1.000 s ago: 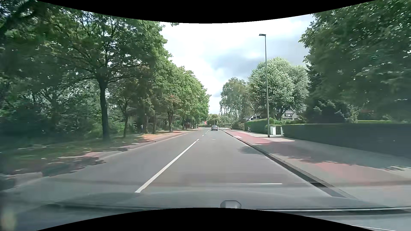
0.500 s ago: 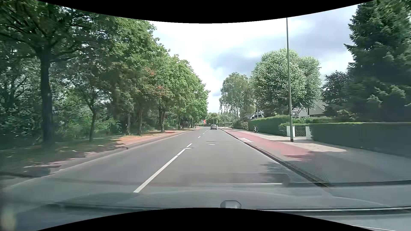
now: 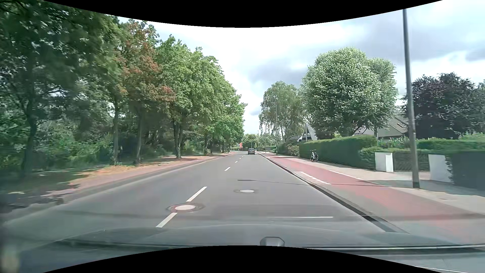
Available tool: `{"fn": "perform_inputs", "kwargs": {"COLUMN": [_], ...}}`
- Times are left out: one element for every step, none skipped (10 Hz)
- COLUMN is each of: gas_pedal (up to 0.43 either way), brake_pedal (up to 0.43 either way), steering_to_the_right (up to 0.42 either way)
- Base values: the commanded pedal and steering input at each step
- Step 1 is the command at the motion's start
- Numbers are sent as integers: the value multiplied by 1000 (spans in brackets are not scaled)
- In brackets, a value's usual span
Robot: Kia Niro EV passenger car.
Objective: Follow the waypoints while adhering to traffic rules and regulations
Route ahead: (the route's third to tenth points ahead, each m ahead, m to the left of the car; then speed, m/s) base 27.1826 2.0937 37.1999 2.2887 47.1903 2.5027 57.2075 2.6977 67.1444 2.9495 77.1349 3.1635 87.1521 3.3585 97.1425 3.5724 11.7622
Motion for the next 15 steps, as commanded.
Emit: {"fn": "perform_inputs", "kwargs": {"gas_pedal": [150, 150, 150, 150, 150, 150, 150, 150, 150, 150, 150, 150, 150, 150, 150], "brake_pedal": [18, 18, 18, 18, 18, 18, 18, 18, 18, 18, 18, 18, 18, 18, 18], "steering_to_the_right": [1, 1, -1, -3, -5, -5, -5, -5, -5, -5, -4, -3, -3, -3, -3]}}
